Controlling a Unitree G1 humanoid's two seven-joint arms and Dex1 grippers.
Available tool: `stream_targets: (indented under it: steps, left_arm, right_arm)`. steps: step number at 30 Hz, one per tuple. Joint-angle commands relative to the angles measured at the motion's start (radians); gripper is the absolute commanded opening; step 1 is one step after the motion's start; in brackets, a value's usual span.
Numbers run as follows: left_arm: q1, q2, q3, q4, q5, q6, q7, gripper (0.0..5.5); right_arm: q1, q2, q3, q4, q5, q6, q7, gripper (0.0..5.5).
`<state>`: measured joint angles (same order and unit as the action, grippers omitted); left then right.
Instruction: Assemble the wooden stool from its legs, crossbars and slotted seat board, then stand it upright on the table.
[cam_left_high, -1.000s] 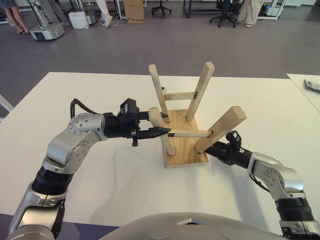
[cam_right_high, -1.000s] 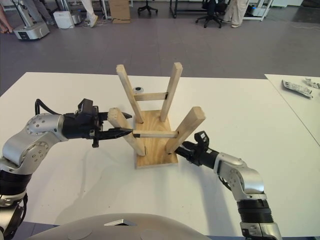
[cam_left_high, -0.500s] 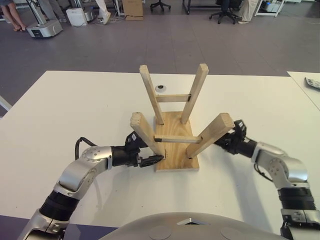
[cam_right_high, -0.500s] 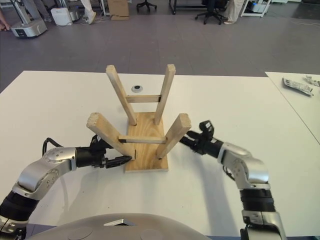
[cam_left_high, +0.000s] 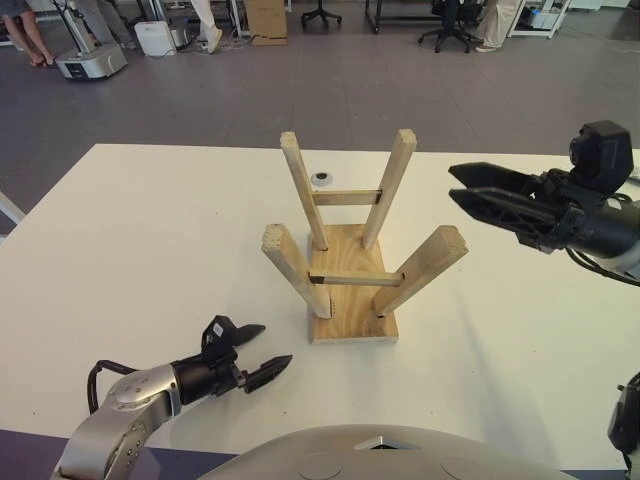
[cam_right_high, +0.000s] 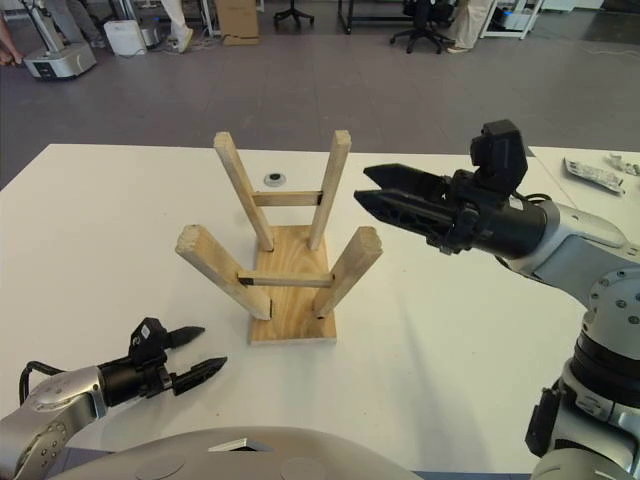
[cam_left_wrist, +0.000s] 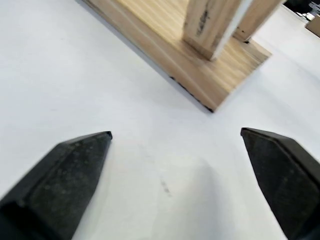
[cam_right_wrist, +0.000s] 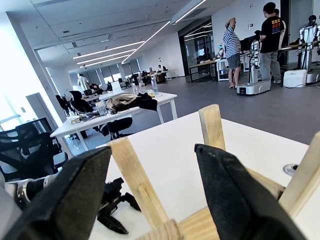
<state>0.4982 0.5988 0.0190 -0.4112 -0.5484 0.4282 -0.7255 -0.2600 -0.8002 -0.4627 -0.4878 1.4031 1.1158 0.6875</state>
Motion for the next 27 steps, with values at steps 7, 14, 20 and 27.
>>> stream_targets:
  steps: [7, 14, 20, 27]
  left_arm:
    - [-0.087, -0.051, 0.027, -0.011, -0.014, 0.051, 0.050, 4.75]
    - [-0.085, -0.096, 0.021, -0.045, -0.014, 0.067, 0.080, 4.75]
    - [-0.103, -0.126, 0.028, -0.048, -0.016, 0.073, 0.103, 4.75]
    - [-0.133, -0.136, 0.023, -0.034, -0.012, 0.075, 0.104, 4.75]
  right_arm:
    - [0.081, -0.074, 0.178, -0.048, -0.349, -0.143, 0.014, 3.11]
    - [-0.124, 0.102, 0.186, -0.009, -0.436, -0.281, -0.195, 3.11]
    - [-0.239, 0.208, 0.367, -0.199, -0.568, -0.371, -0.342, 3.11]
    - [0.102, -0.024, 0.932, -0.144, -1.268, -0.624, -0.276, 3.11]
